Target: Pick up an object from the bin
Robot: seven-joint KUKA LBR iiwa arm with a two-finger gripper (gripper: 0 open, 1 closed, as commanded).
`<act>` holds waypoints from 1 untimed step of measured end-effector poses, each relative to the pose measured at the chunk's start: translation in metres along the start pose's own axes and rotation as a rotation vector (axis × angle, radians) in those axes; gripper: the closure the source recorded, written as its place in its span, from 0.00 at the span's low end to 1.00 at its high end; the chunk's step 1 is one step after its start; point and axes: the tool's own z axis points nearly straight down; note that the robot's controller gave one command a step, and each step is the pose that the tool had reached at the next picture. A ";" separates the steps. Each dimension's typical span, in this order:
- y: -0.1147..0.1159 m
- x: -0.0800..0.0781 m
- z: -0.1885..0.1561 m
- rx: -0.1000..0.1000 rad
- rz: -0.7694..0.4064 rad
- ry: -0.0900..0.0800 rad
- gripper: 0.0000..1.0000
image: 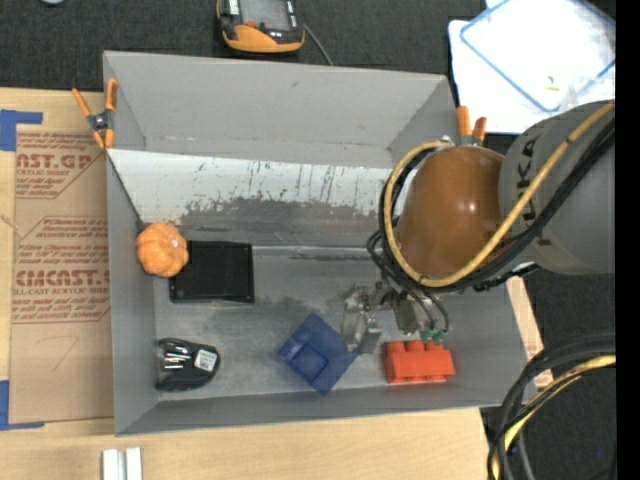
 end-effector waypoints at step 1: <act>0.000 0.000 0.000 0.000 0.000 0.000 1.00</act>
Offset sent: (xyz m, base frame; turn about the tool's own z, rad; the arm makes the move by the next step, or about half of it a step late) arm 0.0150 -0.0111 0.0016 0.2822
